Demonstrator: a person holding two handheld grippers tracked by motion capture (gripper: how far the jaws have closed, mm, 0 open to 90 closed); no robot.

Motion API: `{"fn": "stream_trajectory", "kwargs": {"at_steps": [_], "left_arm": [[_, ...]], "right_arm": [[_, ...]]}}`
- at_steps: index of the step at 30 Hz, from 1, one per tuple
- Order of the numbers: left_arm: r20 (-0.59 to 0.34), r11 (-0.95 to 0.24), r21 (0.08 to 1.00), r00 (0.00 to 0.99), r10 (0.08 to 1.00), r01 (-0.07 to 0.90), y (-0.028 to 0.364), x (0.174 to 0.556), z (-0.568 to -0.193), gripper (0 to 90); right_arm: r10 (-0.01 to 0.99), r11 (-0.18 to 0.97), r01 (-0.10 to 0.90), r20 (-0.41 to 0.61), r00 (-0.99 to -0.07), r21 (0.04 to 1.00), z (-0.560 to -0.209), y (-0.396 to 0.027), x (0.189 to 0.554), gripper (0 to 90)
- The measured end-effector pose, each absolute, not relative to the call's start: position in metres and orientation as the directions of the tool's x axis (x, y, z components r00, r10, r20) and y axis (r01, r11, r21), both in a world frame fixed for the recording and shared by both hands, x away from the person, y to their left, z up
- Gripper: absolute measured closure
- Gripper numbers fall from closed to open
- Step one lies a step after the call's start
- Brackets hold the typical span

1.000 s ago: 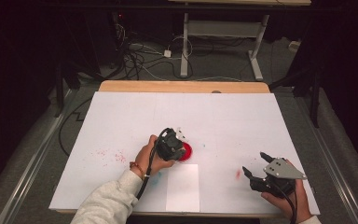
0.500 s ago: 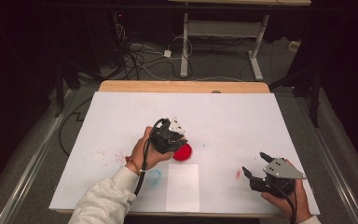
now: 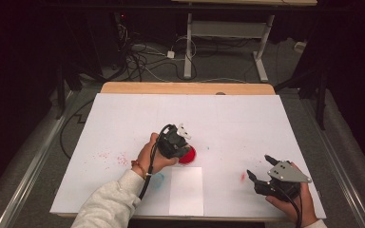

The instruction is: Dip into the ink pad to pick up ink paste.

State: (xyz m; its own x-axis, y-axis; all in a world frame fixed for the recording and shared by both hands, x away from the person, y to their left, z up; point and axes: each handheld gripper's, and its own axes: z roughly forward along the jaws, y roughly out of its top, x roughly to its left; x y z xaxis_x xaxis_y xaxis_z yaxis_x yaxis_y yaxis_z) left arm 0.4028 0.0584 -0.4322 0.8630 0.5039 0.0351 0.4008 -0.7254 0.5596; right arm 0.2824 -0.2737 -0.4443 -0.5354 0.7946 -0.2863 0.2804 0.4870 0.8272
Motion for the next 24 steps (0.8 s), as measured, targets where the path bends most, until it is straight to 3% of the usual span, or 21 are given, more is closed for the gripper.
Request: {"fn": "stream_trajectory", "kwargs": {"at_steps": [6,24], "left_arm": [[0.044,-0.757,0.521,0.873,0.486,0.395,0.052,0.404,-0.444,73.5],[0.039,-0.734,0.559,0.871,0.489,0.387,0.057,0.402,-0.451,73.7]], "right_arm": [[0.791,0.491,0.276,-0.290,-0.539,0.826,-0.444,-0.274,0.283,24.3],[0.798,0.482,0.275,-0.288,-0.529,0.832,-0.443,-0.276,0.282,24.0]]}}
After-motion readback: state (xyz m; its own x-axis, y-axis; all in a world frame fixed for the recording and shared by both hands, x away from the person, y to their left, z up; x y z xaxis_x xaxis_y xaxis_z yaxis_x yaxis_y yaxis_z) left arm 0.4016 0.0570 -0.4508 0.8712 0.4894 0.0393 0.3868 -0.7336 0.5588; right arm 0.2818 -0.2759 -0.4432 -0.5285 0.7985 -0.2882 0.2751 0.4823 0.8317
